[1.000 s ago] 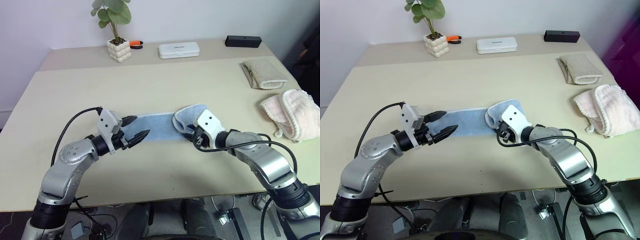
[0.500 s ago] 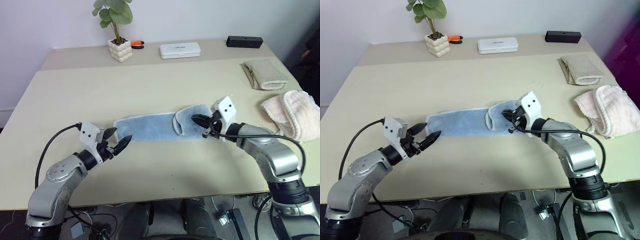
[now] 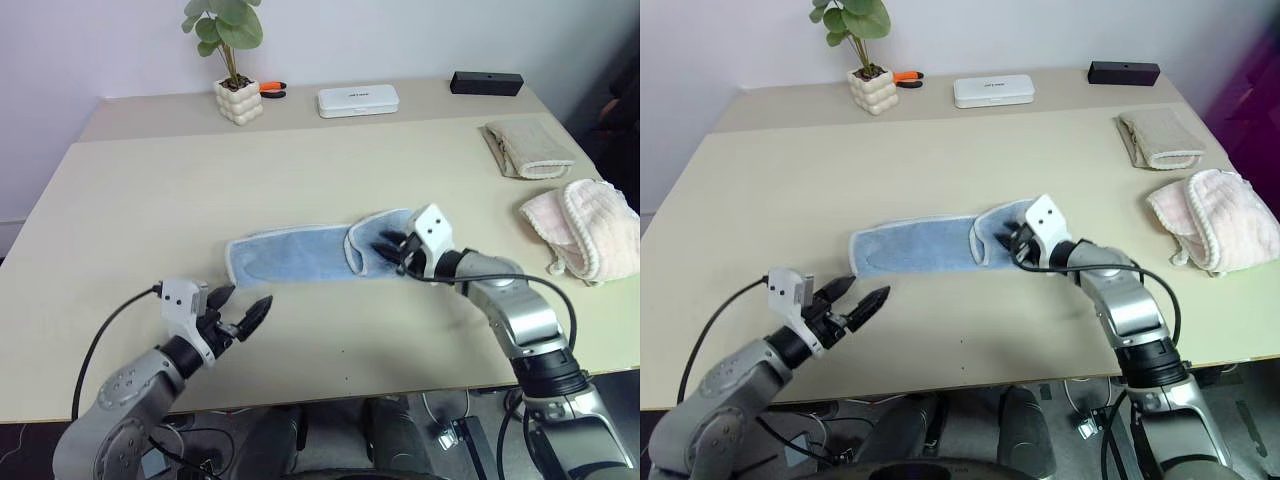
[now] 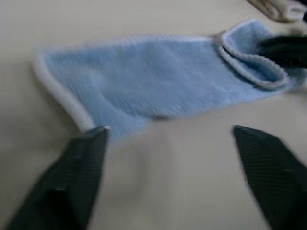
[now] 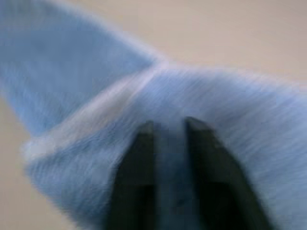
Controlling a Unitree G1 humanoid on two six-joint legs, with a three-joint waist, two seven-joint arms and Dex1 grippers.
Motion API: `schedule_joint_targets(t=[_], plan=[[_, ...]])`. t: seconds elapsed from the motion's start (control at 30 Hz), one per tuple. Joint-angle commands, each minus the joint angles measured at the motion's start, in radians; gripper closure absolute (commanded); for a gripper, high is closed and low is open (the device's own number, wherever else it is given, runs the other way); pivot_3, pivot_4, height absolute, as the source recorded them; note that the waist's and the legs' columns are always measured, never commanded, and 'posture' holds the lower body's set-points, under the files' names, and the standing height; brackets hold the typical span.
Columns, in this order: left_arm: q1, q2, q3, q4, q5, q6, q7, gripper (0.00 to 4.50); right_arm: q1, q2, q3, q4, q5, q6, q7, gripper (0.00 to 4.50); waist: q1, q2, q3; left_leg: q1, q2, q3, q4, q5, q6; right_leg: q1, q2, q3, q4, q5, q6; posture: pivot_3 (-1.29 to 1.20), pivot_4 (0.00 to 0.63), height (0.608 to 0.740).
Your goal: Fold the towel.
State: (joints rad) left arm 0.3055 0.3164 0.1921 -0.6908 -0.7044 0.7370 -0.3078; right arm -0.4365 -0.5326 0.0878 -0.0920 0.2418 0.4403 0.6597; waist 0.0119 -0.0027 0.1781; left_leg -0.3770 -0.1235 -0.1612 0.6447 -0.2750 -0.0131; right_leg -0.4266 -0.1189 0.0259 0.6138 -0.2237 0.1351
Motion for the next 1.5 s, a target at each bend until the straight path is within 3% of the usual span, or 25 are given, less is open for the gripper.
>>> schedule_joint_targets(t=[0.03,0.23,0.43,0.53,0.73,0.8,0.93,1.17,1.27,1.37,1.5], plan=[[-0.012,-0.079,0.033,-0.032,-0.122,0.100,0.162,0.00,-0.038,-0.005,-0.012,-0.070,0.016,-0.034,0.040,1.27,0.003,0.000,0.000,0.000,0.000,0.000,0.000,0.000,0.000,0.000,0.000,0.000,0.000,0.000,0.000,0.00,0.150,0.740],[-0.158,-0.268,0.127,0.076,-0.343,0.168,0.492,0.00,-0.018,0.015,0.027,-0.082,-0.005,-0.059,0.073,1.27,0.007,-0.002,0.000,0.000,-0.001,-0.002,0.002,0.000,0.000,0.002,0.000,-0.001,0.000,0.000,0.000,0.00,0.150,0.740],[-0.292,-0.293,0.176,0.226,-0.436,0.170,0.648,0.00,-0.014,0.038,0.033,-0.107,-0.008,-0.051,0.063,1.27,0.004,-0.001,-0.001,0.001,0.000,-0.001,0.002,0.001,-0.001,0.002,0.000,-0.001,0.000,0.000,0.000,0.00,0.150,0.740],[-0.344,-0.289,0.200,0.294,-0.458,0.140,0.675,0.79,-0.004,0.040,0.038,-0.120,-0.017,-0.049,0.060,1.19,0.005,-0.001,-0.001,0.002,-0.001,-0.001,0.002,0.001,-0.001,0.003,0.000,-0.001,0.001,0.000,0.000,0.00,0.150,0.740],[-0.383,-0.267,0.205,0.342,-0.487,0.115,0.679,3.86,0.035,0.037,0.044,-0.161,-0.030,-0.042,0.053,1.19,0.004,-0.001,-0.001,0.001,-0.001,-0.001,0.002,0.001,-0.001,0.003,0.000,-0.001,0.000,0.000,0.000,0.00,0.150,0.740],[-0.394,-0.263,0.210,0.342,-0.495,0.097,0.670,4.45,0.047,0.042,0.047,-0.181,-0.029,-0.030,0.046,1.19,0.003,-0.001,-0.001,0.001,-0.001,-0.001,0.002,0.001,-0.001,0.003,0.000,-0.001,0.000,0.000,0.000,0.00,0.150,0.740],[-0.410,-0.183,0.332,0.335,-0.517,0.009,0.647,4.45,0.062,0.035,0.039,-0.208,-0.025,-0.008,0.039,1.19,-0.001,-0.002,0.000,0.001,0.000,-0.001,0.001,0.001,-0.002,0.001,0.001,-0.001,0.000,0.000,0.000,0.00,0.150,0.740],[-0.439,0.149,0.403,0.375,-0.446,-0.007,0.443,4.45,0.048,0.025,0.036,-0.184,-0.032,-0.015,0.046,1.19,0.005,-0.003,0.000,0.001,0.000,-0.001,0.000,0.001,-0.005,0.000,0.001,0.000,0.001,0.000,-0.001,0.00,0.150,0.740],[-0.466,0.237,0.352,0.346,-0.411,0.006,0.357,4.45,0.042,0.030,0.041,-0.171,-0.038,-0.020,0.043,1.19,0.006,-0.003,0.000,0.000,-0.001,-0.002,0.001,0.000,-0.003,0.001,0.001,-0.001,0.000,0.000,-0.001,0.00,0.150,0.740],[-0.471,0.256,0.336,0.342,-0.396,0.007,0.325,4.45,0.041,0.032,0.042,-0.169,-0.040,-0.022,0.044,1.19,0.001,-0.003,0.000,0.000,0.000,-0.001,0.000,0.000,-0.003,0.001,0.001,-0.001,0.000,0.000,0.000,0.00,0.150,0.740],[-0.599,0.327,0.000,0.214,-0.295,0.048,0.060,4.45,0.047,0.036,0.050,-0.157,-0.057,-0.029,0.036,1.19,0.007,-0.003,0.001,0.000,0.000,-0.001,-0.001,0.000,-0.004,0.000,0.001,-0.001,0.001,0.000,-0.001,0.00,0.150,0.740]])
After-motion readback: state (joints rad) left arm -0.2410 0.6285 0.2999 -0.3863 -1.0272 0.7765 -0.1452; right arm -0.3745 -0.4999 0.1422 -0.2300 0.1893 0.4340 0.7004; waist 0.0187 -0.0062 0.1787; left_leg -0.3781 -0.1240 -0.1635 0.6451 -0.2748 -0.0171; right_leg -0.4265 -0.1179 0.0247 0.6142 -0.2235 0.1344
